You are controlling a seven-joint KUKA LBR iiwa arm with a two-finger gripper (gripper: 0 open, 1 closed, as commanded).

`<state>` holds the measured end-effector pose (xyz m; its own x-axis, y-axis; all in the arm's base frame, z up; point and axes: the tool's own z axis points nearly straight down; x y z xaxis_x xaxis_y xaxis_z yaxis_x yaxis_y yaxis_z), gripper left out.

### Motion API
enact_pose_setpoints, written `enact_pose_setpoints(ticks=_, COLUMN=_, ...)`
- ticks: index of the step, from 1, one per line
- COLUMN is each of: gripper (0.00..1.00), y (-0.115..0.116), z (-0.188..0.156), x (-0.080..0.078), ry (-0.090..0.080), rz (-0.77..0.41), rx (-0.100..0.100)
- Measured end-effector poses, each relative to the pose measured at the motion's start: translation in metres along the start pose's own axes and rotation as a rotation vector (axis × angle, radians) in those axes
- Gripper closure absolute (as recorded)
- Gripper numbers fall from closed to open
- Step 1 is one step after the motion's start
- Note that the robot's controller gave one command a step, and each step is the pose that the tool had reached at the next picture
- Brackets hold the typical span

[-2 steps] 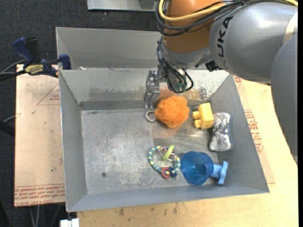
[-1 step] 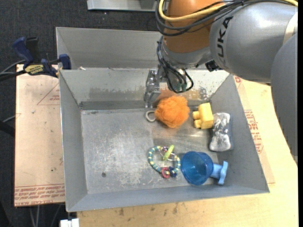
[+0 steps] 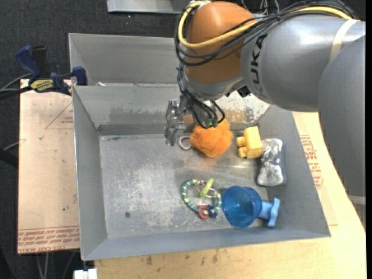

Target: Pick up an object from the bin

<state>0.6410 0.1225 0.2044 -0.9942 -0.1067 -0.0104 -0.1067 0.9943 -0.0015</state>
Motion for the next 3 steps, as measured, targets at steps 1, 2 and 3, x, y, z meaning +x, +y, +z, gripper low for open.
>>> enact_pose_setpoints(ticks=1, gripper=1.00, y=0.028, z=0.039, x=0.019, ry=0.010, rz=-0.295, rx=-0.005)
enact_pose_setpoints(ticks=2, gripper=0.00, y=0.027, z=0.044, x=0.065, ry=0.009, rz=-0.472, rx=-0.006)
enact_pose_setpoints(ticks=3, gripper=0.00, y=0.027, z=0.044, x=0.065, ry=0.009, rz=-0.472, rx=-0.005)
